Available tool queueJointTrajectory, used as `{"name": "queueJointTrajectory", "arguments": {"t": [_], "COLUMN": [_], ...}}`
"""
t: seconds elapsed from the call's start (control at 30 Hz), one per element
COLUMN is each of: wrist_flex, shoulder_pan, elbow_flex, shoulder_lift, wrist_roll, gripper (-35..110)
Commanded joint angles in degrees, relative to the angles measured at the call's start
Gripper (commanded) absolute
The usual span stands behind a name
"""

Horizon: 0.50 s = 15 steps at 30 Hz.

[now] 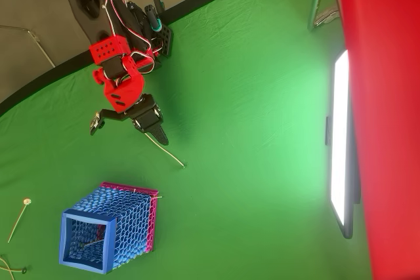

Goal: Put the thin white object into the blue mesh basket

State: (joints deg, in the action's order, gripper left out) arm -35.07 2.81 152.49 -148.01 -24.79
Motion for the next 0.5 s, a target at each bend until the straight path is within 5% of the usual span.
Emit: {"name": "queueJointTrajectory", "arguments": {"t": [0.0,0.27,0.47], "wrist_flex": [-0.62,-1.32,-14.59], "shoulder_pan": [-0.70,0.88,2.20], "elbow_flex": [-5.54,-14.50,-26.72], "shoulder_lift": [4.13,15.12,24.87], "wrist_roll": [-7.65,-32.08,-50.19], "gripper": [1,1,1]}}
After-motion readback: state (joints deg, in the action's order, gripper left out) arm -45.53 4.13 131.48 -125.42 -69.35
